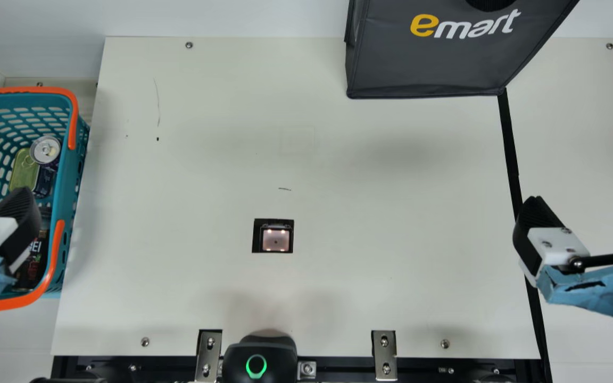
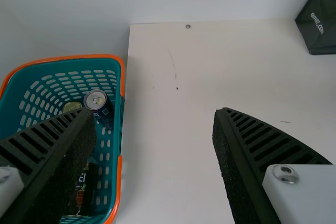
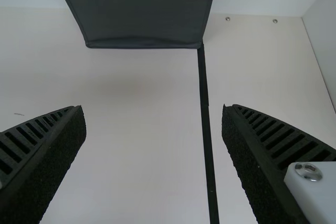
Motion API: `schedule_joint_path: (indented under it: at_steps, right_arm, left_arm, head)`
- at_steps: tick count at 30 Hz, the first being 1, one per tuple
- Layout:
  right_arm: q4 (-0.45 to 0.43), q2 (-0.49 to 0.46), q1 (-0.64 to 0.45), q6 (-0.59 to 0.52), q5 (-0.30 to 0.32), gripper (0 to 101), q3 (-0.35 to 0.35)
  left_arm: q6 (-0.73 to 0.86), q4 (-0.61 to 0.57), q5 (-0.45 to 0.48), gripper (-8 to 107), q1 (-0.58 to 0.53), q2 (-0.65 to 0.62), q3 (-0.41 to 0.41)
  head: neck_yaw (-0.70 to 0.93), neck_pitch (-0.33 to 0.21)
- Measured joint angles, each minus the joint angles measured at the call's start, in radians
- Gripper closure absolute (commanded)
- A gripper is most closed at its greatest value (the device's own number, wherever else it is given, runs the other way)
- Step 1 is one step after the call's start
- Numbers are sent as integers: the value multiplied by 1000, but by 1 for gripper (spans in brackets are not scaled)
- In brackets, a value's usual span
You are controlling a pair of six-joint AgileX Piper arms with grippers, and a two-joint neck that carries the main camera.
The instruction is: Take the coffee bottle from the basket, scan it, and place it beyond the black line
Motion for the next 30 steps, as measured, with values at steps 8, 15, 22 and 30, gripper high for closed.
schedule_joint_path:
  at_steps: [8, 15, 22, 30]
  right_arm:
    - [0, 0, 0, 0, 0, 10, 0]
    - [0, 0, 0, 0, 0, 10, 0]
    - [0, 0, 0, 0, 1, 10, 0]
    - [0, 0, 0, 0, 1, 10, 0]
  left_arm:
    - [0, 0, 0, 9, 0, 0, 0]
    - [0, 0, 0, 9, 0, 0, 0]
    - [0, 0, 0, 9, 0, 0, 0]
    - [0, 0, 0, 9, 0, 0, 0]
  head:
    - [101, 0]
    - [258, 0]
    - [350, 0]
    - [350, 0]
